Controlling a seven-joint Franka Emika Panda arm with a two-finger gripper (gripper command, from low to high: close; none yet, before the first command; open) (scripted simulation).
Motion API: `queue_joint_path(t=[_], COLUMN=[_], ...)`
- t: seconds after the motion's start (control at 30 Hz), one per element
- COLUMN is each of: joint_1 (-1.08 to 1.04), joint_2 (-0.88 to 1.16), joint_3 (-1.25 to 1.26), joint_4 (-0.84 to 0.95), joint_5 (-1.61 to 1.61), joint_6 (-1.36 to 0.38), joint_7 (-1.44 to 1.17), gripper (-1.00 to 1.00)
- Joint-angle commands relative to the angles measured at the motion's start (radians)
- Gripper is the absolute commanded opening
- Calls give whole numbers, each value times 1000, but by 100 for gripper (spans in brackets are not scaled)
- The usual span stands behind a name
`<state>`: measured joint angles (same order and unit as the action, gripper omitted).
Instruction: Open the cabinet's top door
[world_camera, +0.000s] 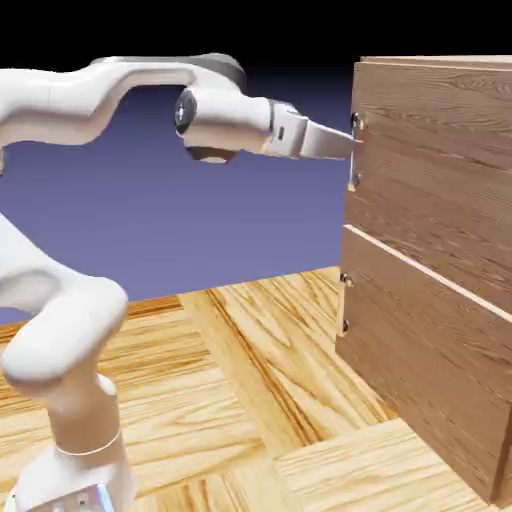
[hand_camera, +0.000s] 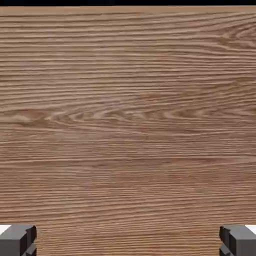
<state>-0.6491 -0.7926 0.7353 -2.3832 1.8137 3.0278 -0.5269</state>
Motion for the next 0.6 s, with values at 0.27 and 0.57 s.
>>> queue_joint_path(t=[0.27,0.57], joint_1=[-143,-285], joint_2=[-48,-96], joint_3=[159,317], joint_4=[92,184], joint_5=[392,783], joint_6=[-2,-4], joint_7=[-274,-547], gripper=[0,0])
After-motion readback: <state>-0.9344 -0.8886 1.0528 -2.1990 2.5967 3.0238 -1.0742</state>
